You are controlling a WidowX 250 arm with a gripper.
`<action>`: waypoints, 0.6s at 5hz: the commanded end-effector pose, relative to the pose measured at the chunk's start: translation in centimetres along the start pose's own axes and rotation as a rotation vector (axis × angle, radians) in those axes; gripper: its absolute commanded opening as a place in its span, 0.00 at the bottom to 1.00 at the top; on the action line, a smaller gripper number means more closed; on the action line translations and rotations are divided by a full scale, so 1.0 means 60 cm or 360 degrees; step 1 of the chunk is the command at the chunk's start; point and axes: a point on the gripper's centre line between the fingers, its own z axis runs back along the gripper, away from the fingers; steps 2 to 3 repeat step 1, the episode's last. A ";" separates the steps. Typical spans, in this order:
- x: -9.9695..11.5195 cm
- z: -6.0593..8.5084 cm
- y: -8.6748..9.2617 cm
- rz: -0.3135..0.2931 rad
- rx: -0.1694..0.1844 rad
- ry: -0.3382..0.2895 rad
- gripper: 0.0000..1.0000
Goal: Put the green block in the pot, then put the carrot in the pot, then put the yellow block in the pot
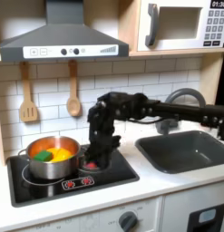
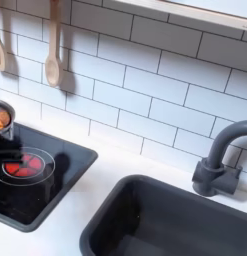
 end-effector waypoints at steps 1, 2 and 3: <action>-0.005 0.007 -0.021 -0.0047 -0.0039 0.0015 1.00; -0.005 0.007 -0.021 -0.0047 -0.0039 0.0015 1.00; -0.005 0.007 -0.021 -0.0047 -0.0039 0.0015 1.00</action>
